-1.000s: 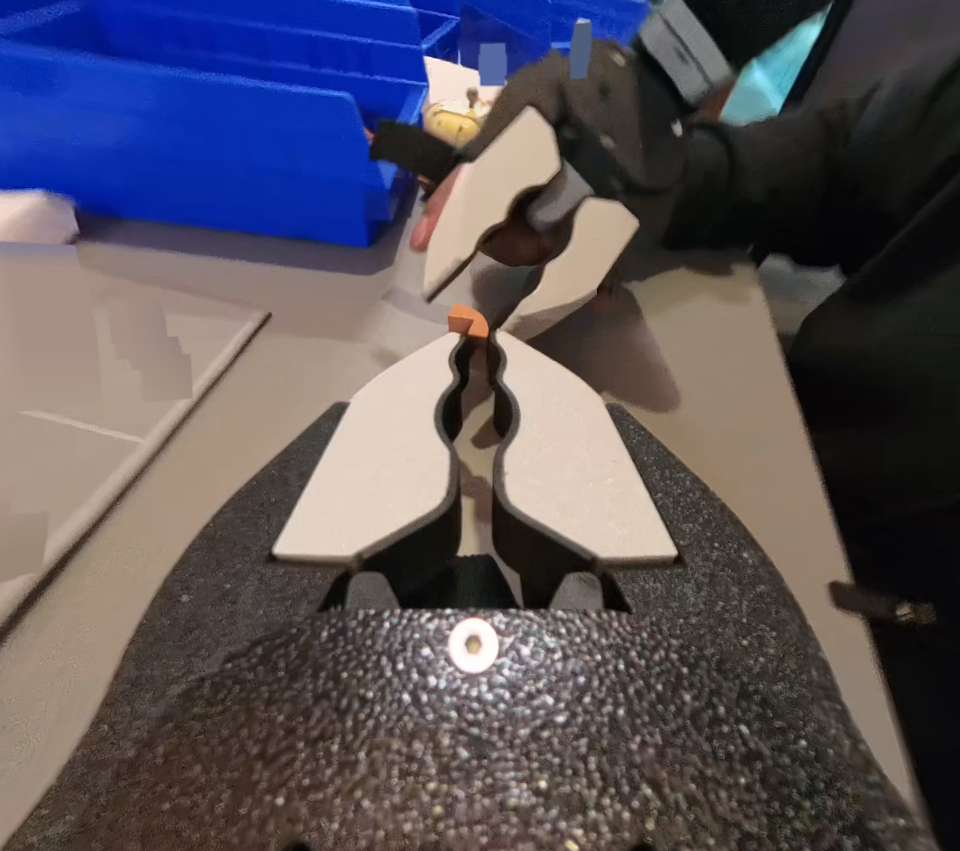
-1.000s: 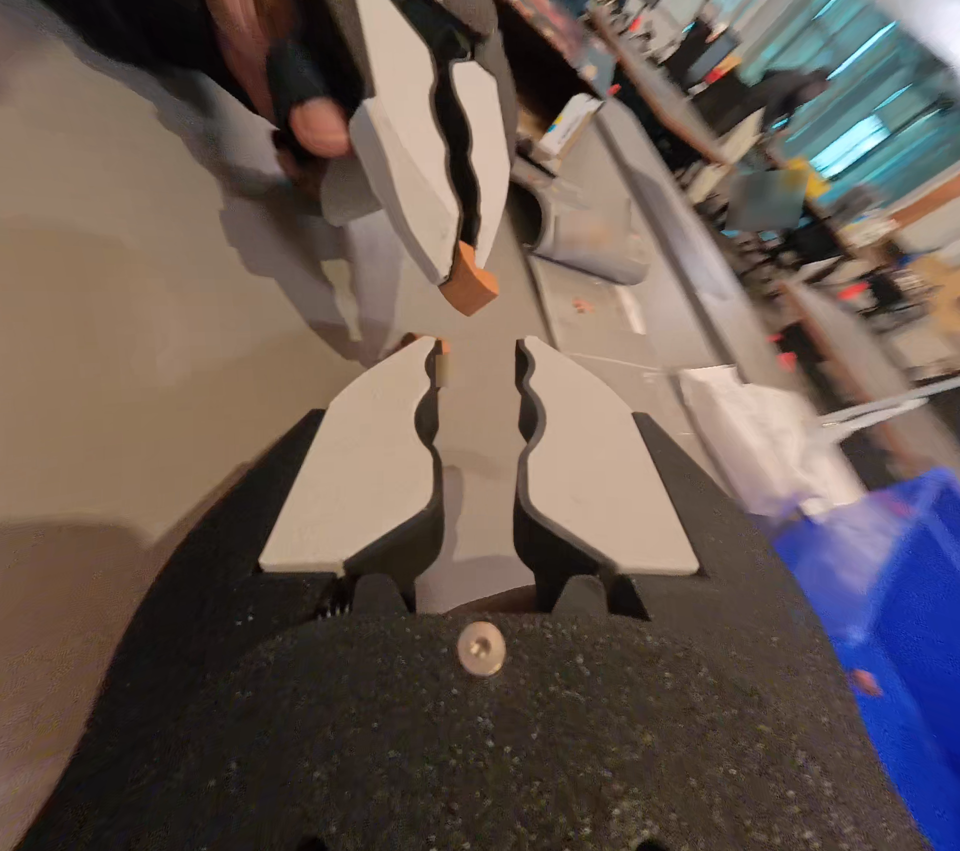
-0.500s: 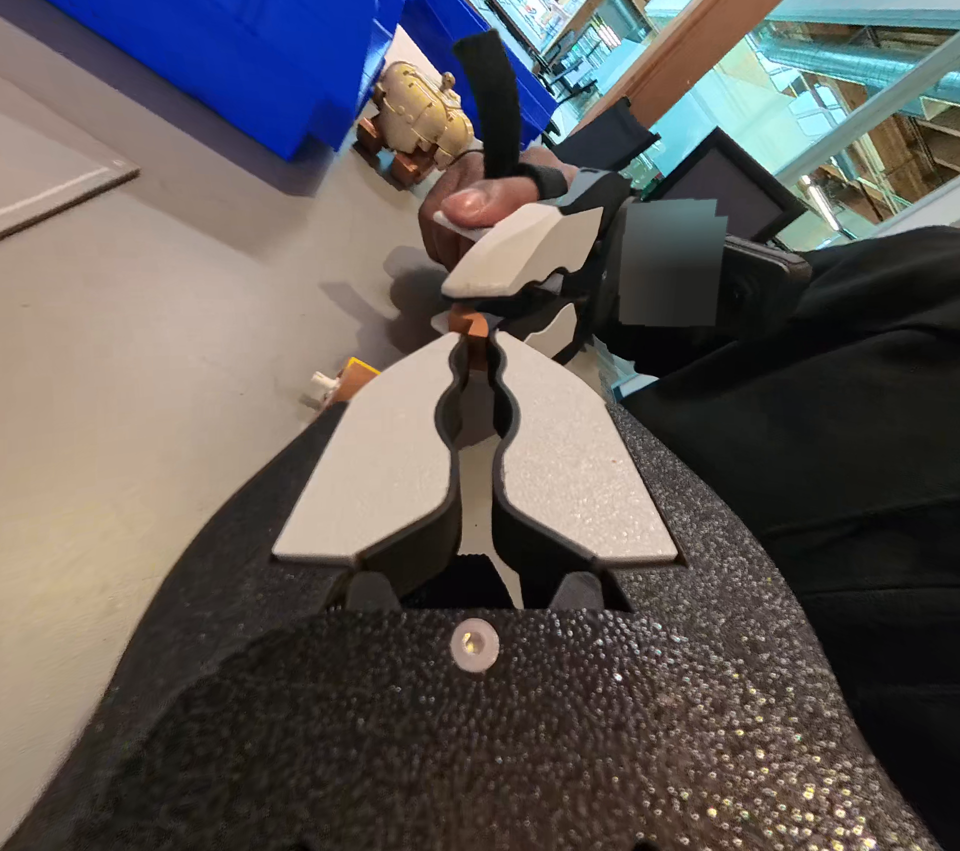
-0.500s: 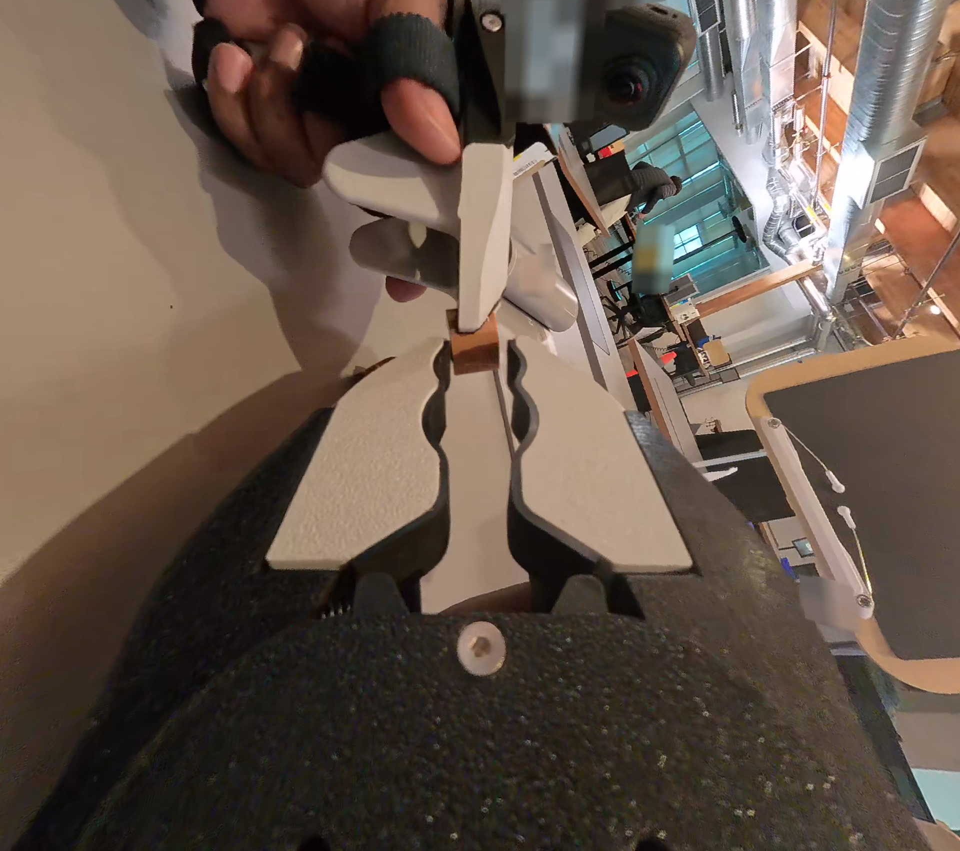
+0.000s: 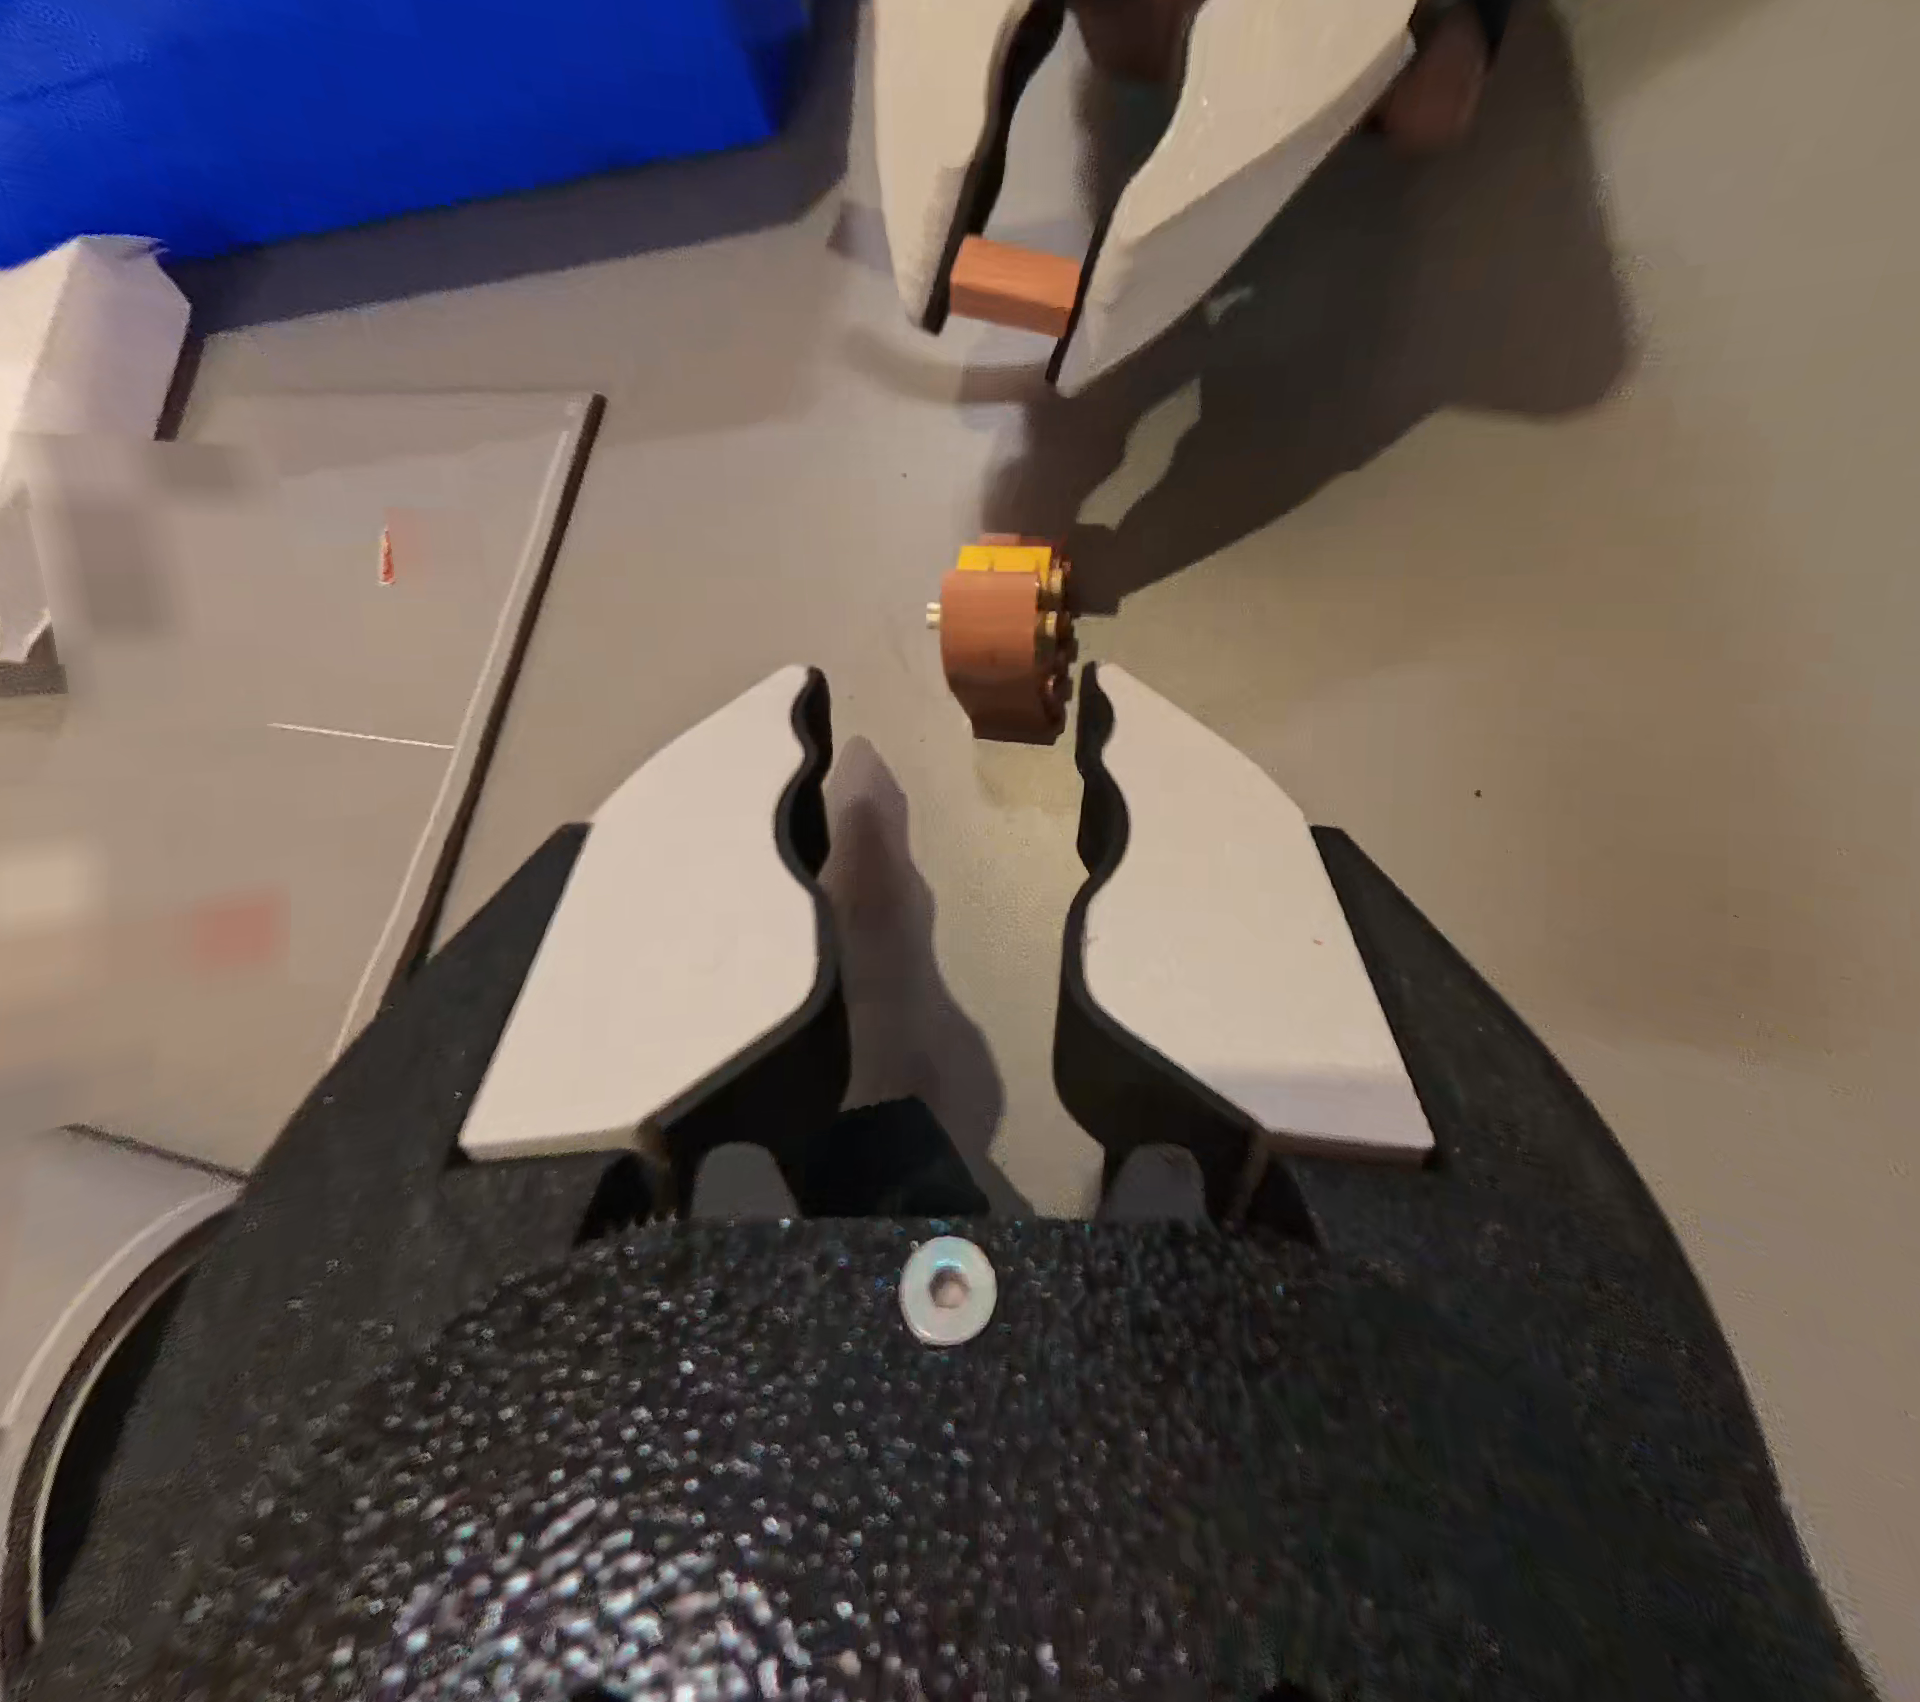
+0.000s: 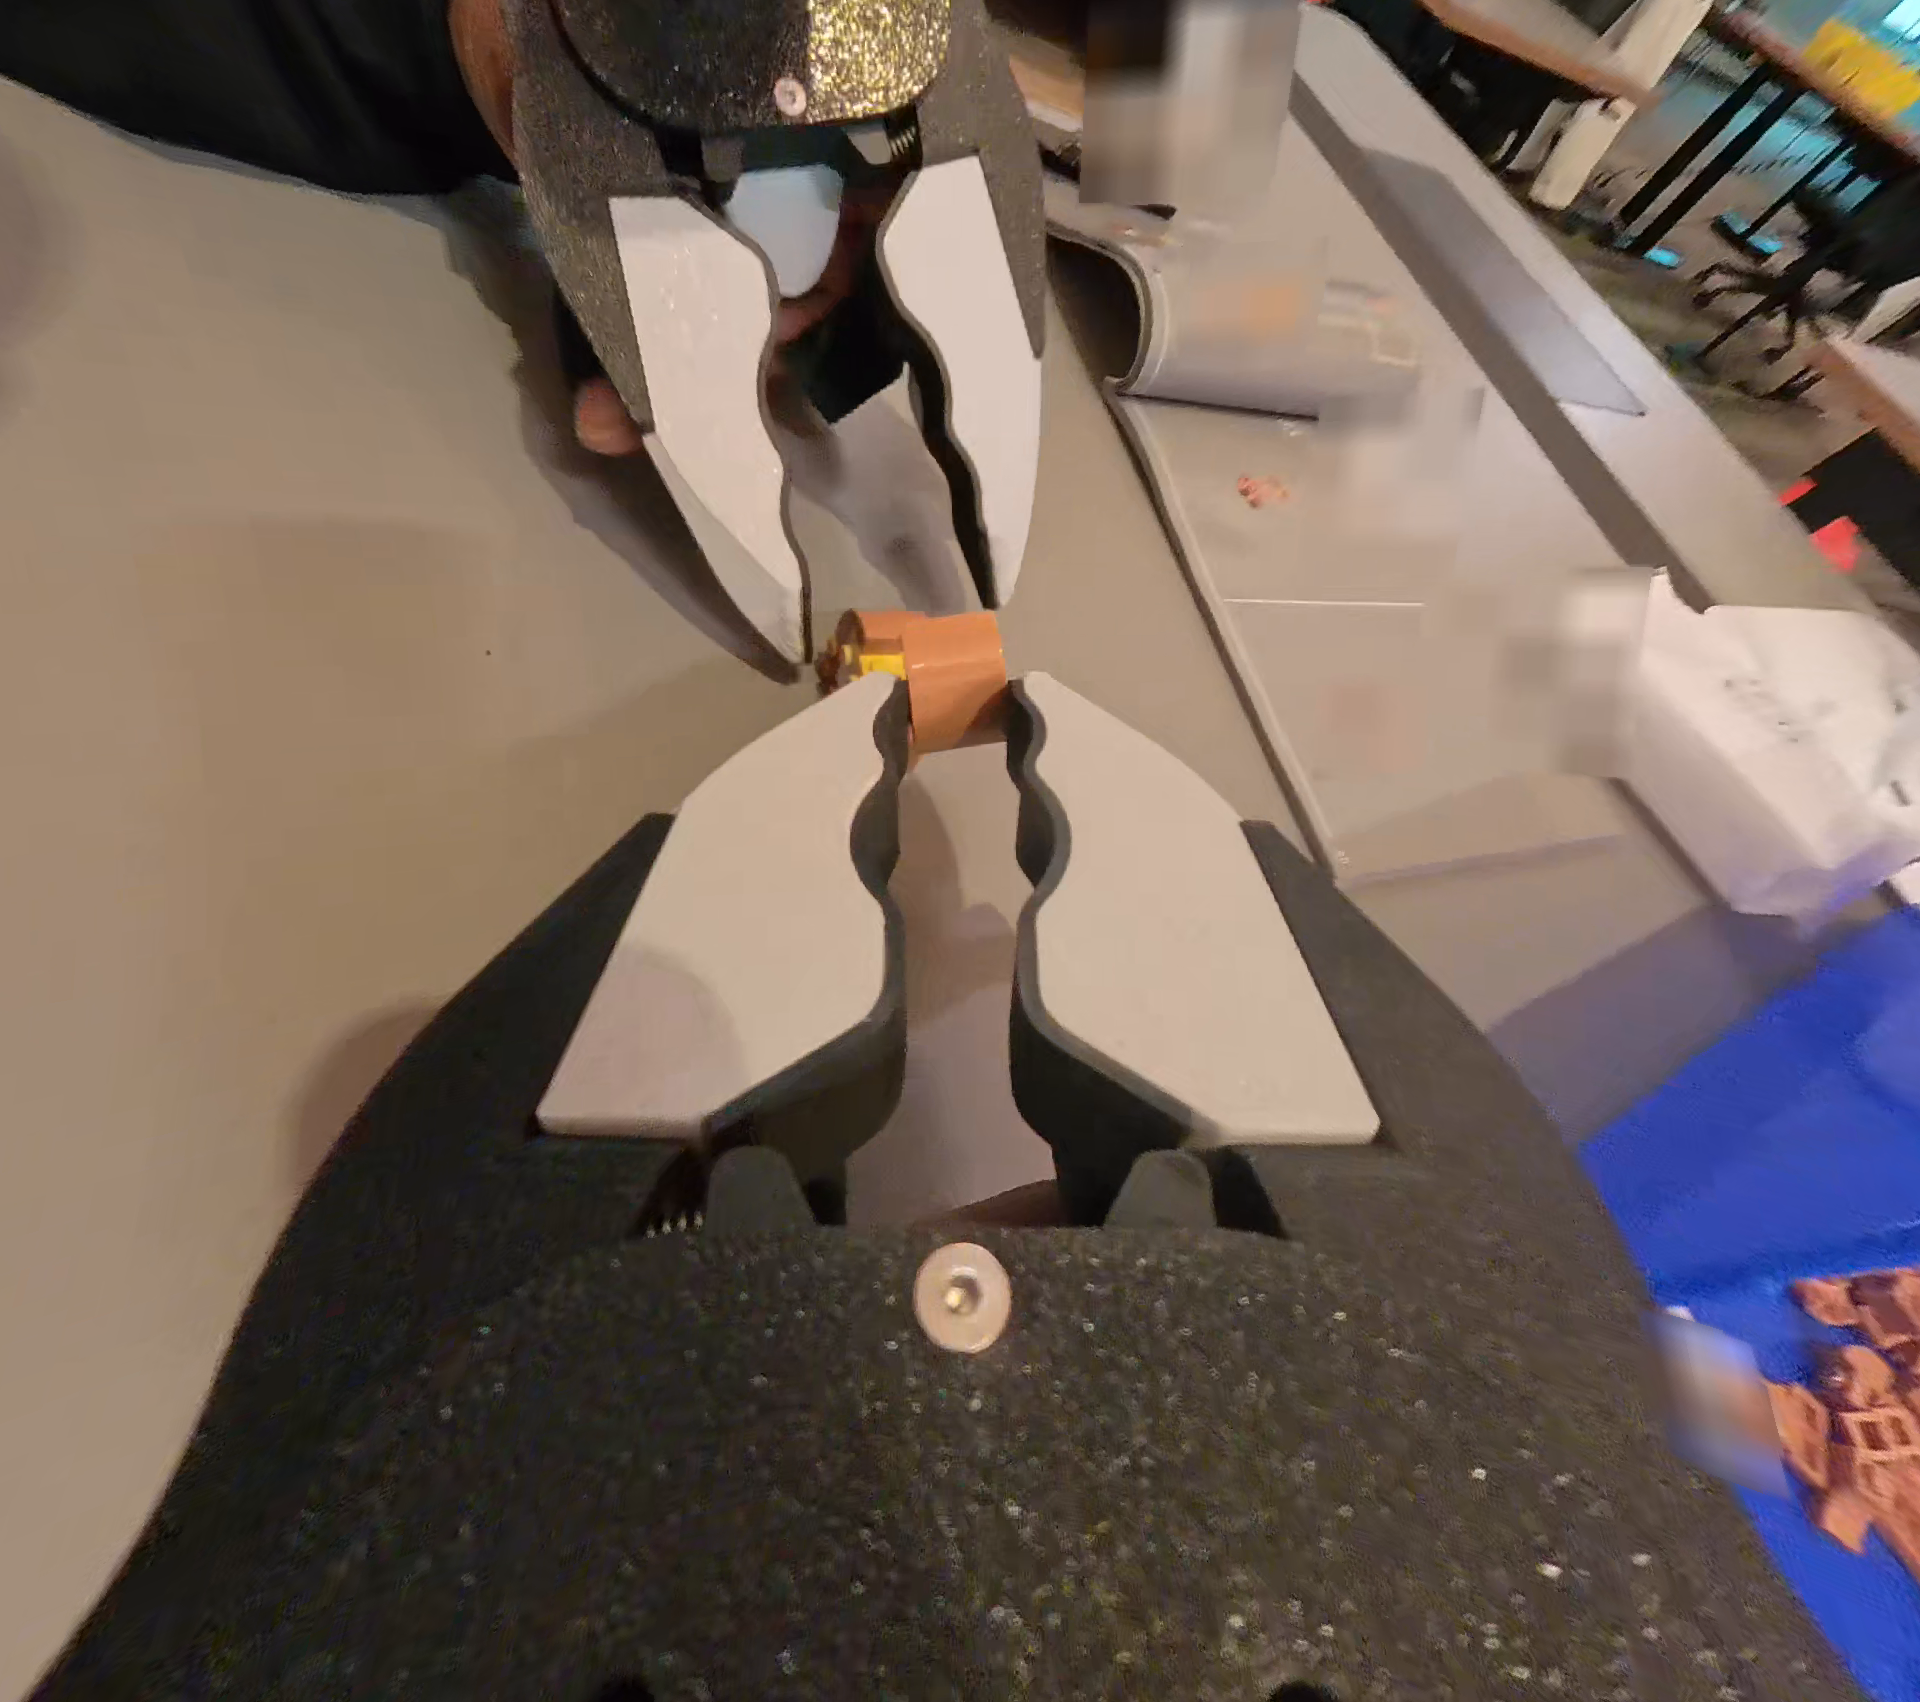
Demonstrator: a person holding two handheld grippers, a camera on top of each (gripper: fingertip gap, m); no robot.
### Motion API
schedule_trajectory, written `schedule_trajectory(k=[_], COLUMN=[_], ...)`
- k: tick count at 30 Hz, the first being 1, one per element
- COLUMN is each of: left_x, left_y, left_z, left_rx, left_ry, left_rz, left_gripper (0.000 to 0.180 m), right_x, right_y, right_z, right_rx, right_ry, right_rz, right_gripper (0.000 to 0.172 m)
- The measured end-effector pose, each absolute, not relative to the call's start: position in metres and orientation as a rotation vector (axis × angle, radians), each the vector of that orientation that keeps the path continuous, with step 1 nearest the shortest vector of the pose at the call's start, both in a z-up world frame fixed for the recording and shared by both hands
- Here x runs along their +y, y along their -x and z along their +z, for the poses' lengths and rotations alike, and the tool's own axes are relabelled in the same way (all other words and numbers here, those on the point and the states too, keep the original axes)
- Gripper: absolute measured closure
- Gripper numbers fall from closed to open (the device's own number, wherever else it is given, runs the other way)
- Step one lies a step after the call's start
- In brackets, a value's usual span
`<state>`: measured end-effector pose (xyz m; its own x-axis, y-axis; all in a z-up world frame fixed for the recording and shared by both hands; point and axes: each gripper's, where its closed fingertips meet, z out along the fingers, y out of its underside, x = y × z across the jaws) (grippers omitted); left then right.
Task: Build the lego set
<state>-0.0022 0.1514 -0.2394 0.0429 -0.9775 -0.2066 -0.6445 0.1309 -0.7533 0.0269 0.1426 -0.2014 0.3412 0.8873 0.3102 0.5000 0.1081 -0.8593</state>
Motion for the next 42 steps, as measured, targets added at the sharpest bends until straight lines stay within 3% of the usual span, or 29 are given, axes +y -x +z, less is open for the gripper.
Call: schedule_trajectory(k=[4,7,42], left_x=[0.148,0.146,0.135], left_y=[-0.004,-0.006,-0.016], left_z=[-0.242,-0.243,-0.224], left_rx=[1.721,1.743,1.664], left_ry=[1.549,1.549,1.469], left_rz=[-0.553,-0.558,-0.674], left_gripper=[0.142,0.159,0.161], right_x=[0.141,0.141,0.134], right_y=[-0.026,-0.023,-0.015], right_z=[-0.21,-0.211,-0.22], right_rx=[-1.305,-1.307,-1.319], right_ry=[1.618,1.633,1.795], right_rz=[0.493,0.517,0.571], right_gripper=[0.154,0.154,0.152])
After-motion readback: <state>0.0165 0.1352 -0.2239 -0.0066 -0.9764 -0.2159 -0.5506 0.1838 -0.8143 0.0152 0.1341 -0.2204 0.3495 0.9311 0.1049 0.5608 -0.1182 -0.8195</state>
